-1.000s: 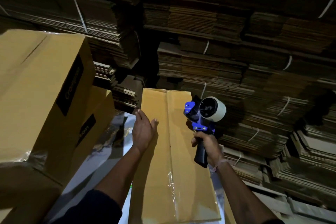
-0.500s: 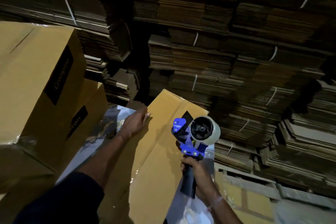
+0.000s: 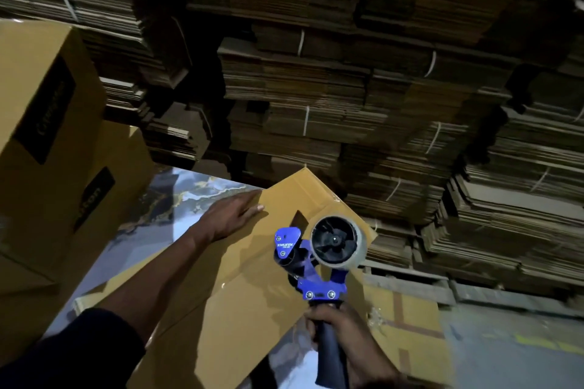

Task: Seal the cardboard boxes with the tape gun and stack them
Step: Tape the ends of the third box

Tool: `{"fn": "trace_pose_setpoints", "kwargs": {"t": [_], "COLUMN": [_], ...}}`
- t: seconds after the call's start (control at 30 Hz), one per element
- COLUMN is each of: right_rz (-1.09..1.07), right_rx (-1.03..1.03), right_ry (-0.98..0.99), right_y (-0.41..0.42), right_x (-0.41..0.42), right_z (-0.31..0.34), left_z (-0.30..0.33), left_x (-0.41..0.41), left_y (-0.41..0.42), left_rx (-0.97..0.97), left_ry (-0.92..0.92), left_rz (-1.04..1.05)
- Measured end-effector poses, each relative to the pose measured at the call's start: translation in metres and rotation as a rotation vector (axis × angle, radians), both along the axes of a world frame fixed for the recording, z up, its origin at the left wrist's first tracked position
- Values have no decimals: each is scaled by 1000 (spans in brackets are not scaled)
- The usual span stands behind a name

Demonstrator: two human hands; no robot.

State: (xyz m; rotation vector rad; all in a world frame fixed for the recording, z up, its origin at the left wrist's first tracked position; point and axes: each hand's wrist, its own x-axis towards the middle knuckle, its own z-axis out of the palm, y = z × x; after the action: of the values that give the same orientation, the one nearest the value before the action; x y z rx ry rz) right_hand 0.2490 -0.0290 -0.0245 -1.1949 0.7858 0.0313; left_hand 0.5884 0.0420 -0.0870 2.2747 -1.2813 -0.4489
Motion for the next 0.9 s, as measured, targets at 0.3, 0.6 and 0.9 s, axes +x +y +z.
{"fn": "trace_pose_setpoints", "kwargs": {"t": [0.3,0.6,0.9], "right_rz": [-84,-38,-33], "right_rx": [-112,-219,-93], "right_ry": [81,167,244], "right_y": [-135,-254,-275], "right_x": [35,100,126], "right_z": [35,36,8], "left_z": [4,4,3], "left_x": [-28,-45,-43], "left_y": [-24,-99,-159], "left_rx": [5,-11,-210], "left_ry": [26,30,434], "left_rz": [-67,-10,133]}}
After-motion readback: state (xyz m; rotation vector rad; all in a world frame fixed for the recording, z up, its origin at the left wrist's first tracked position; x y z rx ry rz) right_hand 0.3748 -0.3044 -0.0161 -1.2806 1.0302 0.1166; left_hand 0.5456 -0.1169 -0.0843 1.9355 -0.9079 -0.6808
